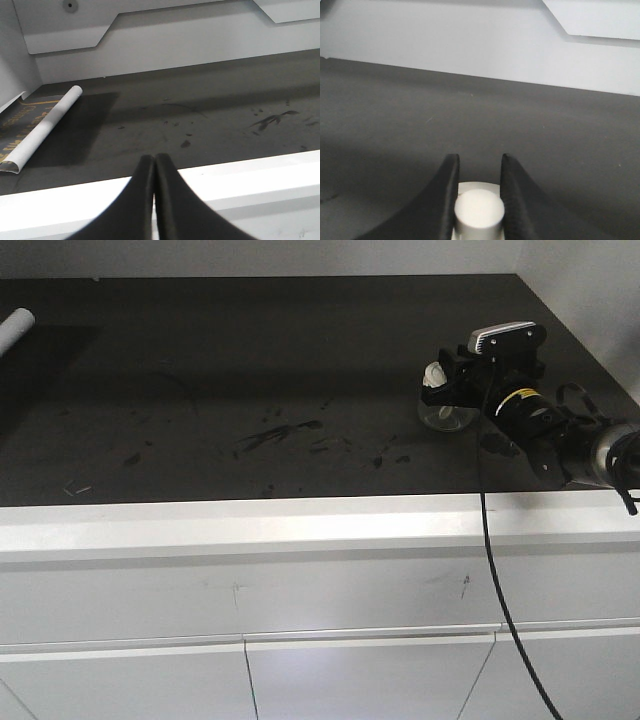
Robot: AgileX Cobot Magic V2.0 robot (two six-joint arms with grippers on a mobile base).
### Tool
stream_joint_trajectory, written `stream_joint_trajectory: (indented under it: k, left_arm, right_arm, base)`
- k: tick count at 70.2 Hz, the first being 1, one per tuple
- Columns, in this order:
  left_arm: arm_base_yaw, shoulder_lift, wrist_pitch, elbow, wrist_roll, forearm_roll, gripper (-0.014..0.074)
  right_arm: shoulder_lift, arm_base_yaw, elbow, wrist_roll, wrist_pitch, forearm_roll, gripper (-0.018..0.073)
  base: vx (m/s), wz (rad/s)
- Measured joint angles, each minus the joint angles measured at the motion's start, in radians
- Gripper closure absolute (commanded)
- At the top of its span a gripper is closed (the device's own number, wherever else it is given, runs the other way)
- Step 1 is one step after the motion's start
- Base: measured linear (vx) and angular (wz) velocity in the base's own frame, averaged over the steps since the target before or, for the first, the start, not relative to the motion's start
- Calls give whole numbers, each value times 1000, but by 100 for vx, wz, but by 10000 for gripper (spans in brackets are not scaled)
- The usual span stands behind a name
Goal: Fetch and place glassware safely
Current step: 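Close the right gripper on the jar's white lid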
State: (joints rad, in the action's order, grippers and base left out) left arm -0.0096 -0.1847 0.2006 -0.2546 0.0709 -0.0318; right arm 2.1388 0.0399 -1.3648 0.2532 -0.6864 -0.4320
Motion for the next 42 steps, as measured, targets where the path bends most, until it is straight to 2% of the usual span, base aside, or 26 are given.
stream_joint_trajectory:
  k: [18,42]
  left_arm:
    - [0,0,0,0,0,0,603]
    - [0,0,0,0,0,0,603]
  right_arm:
    - [-103,-1,66,61,87,-9,563]
    - [-446,4,404,61,84,-9,563]
  base:
    - [0,0]
    - [0,0]
